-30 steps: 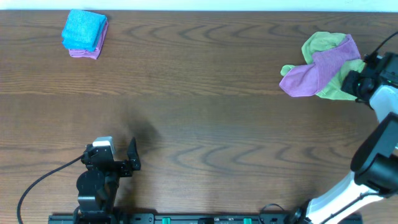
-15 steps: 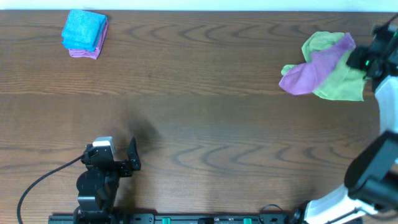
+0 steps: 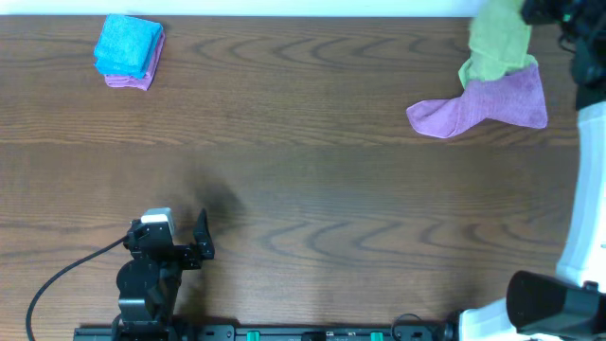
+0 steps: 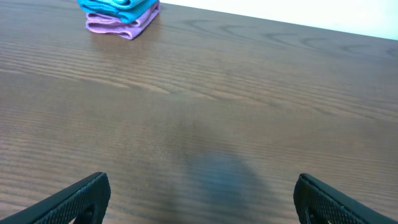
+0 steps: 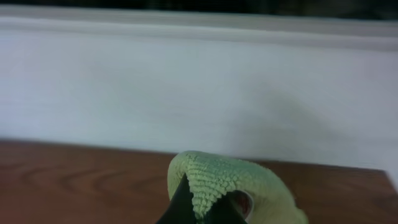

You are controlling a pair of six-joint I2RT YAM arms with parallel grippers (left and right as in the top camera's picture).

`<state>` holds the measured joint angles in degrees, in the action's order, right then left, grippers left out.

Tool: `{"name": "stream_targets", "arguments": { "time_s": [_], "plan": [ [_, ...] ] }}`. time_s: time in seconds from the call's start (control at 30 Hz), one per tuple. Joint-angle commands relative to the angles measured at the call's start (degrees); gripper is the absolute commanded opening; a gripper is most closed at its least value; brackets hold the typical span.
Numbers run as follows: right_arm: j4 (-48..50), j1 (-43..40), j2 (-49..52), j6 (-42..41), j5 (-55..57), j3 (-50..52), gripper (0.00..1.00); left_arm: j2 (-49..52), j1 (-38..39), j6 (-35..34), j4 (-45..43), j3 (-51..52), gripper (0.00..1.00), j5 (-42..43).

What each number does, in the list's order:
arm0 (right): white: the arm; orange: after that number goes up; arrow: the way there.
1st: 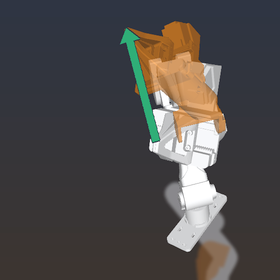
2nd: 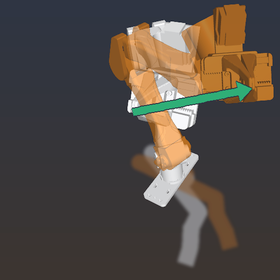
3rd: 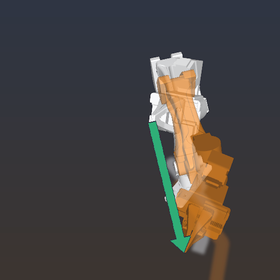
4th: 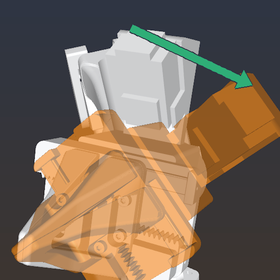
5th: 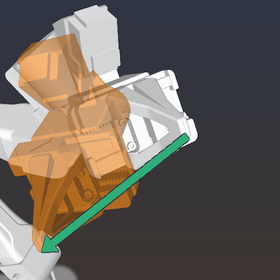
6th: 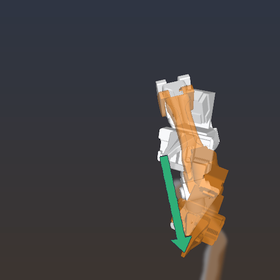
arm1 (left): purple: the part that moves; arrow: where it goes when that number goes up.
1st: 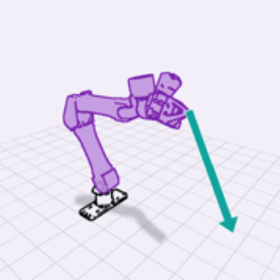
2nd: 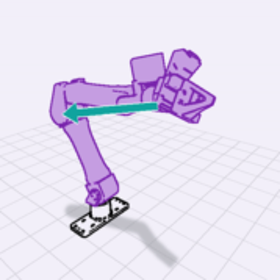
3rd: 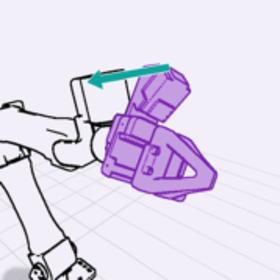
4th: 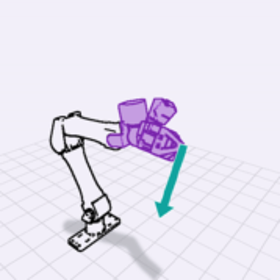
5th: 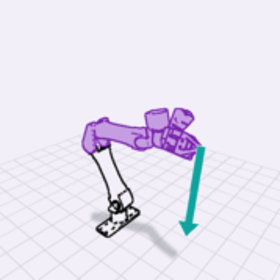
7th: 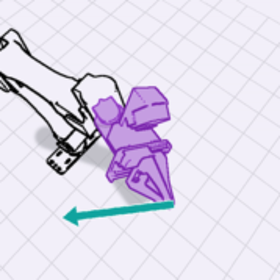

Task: Fold the cloth
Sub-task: 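Lift the green cloth with the right gripper and pull it leftward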

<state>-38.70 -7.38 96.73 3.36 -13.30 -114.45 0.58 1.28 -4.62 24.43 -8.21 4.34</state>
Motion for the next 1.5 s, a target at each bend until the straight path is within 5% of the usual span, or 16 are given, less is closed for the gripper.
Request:
{"name": "stream_targets", "arguments": {
  "time_s": [0.0, 0.27, 0.63, 0.87, 0.9, 0.93, 0.97, 1.23, 1.47],
  "plan": [
    [-2.73, 4.72, 1.25, 1.09, -0.70, -0.59, 0.01, -0.33, -0.13, 0.37, 0.28, 1.07, 0.95, 0.17],
    [-5.64, 15.06, 10.21, 1.01, -2.51, -0.59, 0.01, -0.33, -0.13, 0.37, 0.31, 1.07, 0.95, 0.17],
    [3.04, 31.08, 12.46, -1.20, -8.81, -3.80, 0.01, -0.33, -0.13, 0.37, 0.28, 1.07, 0.95, 0.17],
    [-16.94, 25.29, 14.19, -1.66, 16.81, -4.57, 0.02, -0.33, -0.13, 0.37, 0.28, 1.07, 0.95, 0.15],
    [-18.32, 24.15, 14.71, -2.27, 16.85, -4.57, 0.32, -0.33, -0.13, 0.37, 0.28, 1.07, 0.96, 0.17],
    [-19.28, 23.06, 15.41, -2.86, 15.80, -4.57, 0.79, -0.33, -0.13, 0.37, 0.28, 1.07, 0.95, 0.17],
    [-20.09, 22.16, 16.00, -2.91, 14.58, -4.57, 0.99, -0.33, -0.13, 0.37, 0.31, 1.07, 0.95, 0.15],
    [-27.45, 21.59, 22.64, 2.25, 8.96, -4.57, 0.99, -0.33, -0.13, 0.37, 0.28, 1.07, 0.95, 0.17],
    [-21.14, 22.38, 31.06, 9.64, 3.67, -4.57, 0.92, -0.33, -0.13, 0.37, 0.28, 1.07, 0.95, 0.17]
  ]
}}
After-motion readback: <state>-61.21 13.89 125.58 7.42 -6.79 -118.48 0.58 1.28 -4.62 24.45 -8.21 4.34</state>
